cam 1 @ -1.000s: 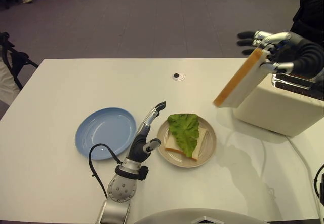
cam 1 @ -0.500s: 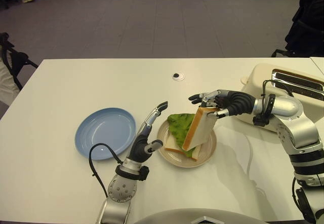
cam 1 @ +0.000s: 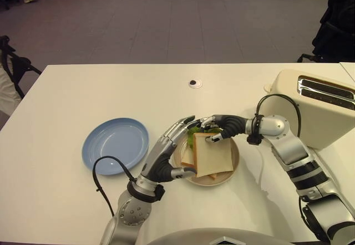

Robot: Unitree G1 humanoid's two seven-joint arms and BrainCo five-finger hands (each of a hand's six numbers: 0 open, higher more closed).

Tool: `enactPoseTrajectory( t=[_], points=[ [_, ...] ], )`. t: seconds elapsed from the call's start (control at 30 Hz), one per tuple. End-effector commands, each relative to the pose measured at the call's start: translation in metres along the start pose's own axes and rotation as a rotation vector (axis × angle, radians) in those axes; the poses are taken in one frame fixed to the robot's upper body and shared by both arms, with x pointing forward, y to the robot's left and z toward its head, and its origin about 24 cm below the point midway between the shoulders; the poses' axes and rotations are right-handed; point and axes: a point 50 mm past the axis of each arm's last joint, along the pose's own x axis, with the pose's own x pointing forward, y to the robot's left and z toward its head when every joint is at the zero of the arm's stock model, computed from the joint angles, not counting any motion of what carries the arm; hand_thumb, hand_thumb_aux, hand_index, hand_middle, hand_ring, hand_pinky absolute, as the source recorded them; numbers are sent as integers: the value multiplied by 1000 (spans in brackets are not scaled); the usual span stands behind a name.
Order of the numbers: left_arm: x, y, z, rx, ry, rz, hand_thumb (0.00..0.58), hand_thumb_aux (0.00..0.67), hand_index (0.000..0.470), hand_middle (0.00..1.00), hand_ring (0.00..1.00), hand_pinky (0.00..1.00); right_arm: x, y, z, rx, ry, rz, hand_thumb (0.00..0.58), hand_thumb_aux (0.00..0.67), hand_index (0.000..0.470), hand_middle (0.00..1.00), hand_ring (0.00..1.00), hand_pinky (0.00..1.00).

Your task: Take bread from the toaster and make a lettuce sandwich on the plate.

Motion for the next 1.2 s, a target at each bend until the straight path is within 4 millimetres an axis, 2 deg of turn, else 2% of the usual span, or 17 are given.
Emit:
enactPoseTrajectory(
  t=[0.03,0.23,0.33,0.47,0.6,0.7,0.73,0.77,0.8,0.83,0.87,0.9,0.97,1.03,1.13,1.2],
  points=[
    [-7,-1,8,242,-56,-120,0,0,0,0,0,0,12,-6,-3,-24,9,-19,580,670,470,0,0,0],
    [-20,-21,3,373,-59,-328,0,0,0,0,0,0,24,-9,-10,6,10,-22,580,670,470,0,0,0],
    [-30,-43,-8,420,-39,-479,0,0,0,0,0,0,27,-8,-12,26,11,-7,580,670,470,0,0,0],
    [-33,-60,-30,496,4,-623,0,0,0,0,0,0,29,-5,-13,39,10,12,580,670,470,0,0,0],
    [-35,-59,-57,530,85,-665,0,0,0,0,0,0,30,-2,-11,38,-2,23,580,670,470,0,0,0],
    [-38,-58,-65,496,123,-656,0,0,0,0,0,0,29,0,-7,25,-20,22,580,670,470,0,0,0],
    [-39,-59,-65,470,125,-653,0,0,0,0,0,0,28,-2,-5,14,-27,3,577,623,437,0,0,0],
    [-40,-60,-64,440,128,-648,0,0,0,0,0,0,26,-6,-2,-1,-35,-30,209,134,94,0,0,0],
    [-41,-60,-63,408,131,-642,5,3,2,0,0,0,24,-13,1,-17,-47,-76,0,0,0,0,0,0],
    [-42,-60,-62,387,134,-638,23,13,9,0,0,0,21,-20,5,-32,-58,-123,0,0,0,0,0,0],
    [-43,-60,-62,361,138,-637,183,116,81,0,0,0,16,-29,11,-41,-84,-180,0,0,0,0,0,0],
    [-44,-60,-62,340,138,-641,179,113,79,0,0,0,11,-38,16,-43,-109,-233,0,0,0,0,0,0],
    [-46,-60,-62,316,143,-644,116,71,50,0,0,0,0,-53,25,-51,-156,-320,0,0,0,0,0,0],
    [-48,-60,-61,295,151,-651,9,5,4,0,0,0,-10,-65,33,-64,-191,-390,0,0,0,0,0,0],
    [-51,-60,-62,267,165,-668,0,0,0,0,0,0,-25,-72,41,-82,-243,-442,0,0,0,0,0,0],
    [-48,-56,-62,274,163,-642,0,0,0,0,0,0,-35,-67,44,-110,-269,-432,0,0,0,0,0,0]
  ],
)
